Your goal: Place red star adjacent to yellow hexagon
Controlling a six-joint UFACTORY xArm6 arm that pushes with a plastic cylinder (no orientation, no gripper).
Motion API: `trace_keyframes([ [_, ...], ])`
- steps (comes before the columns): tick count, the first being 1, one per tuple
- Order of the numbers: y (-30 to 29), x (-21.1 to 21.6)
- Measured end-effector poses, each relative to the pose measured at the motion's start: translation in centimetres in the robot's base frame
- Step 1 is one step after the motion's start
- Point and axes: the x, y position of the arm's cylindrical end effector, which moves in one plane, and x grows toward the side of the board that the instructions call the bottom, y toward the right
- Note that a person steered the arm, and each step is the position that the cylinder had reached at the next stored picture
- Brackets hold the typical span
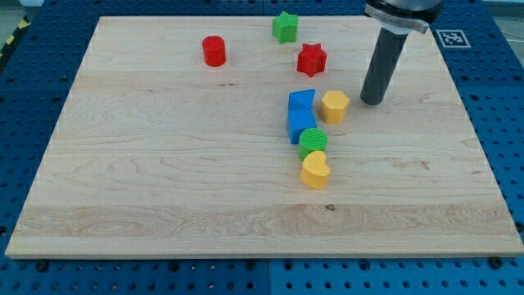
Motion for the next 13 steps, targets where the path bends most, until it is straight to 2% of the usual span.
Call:
trace_keyframes([
  [1, 0.2, -0.5],
  [3, 1.6, -5.6],
  [5, -1.8, -11.3],
  [6, -5.5, -12.9],
  [7, -8.9, -12.9],
  [8, -9.8, -12.9],
  [10, -9.7, -10.0],
  [13, -11.1, -9.3],
])
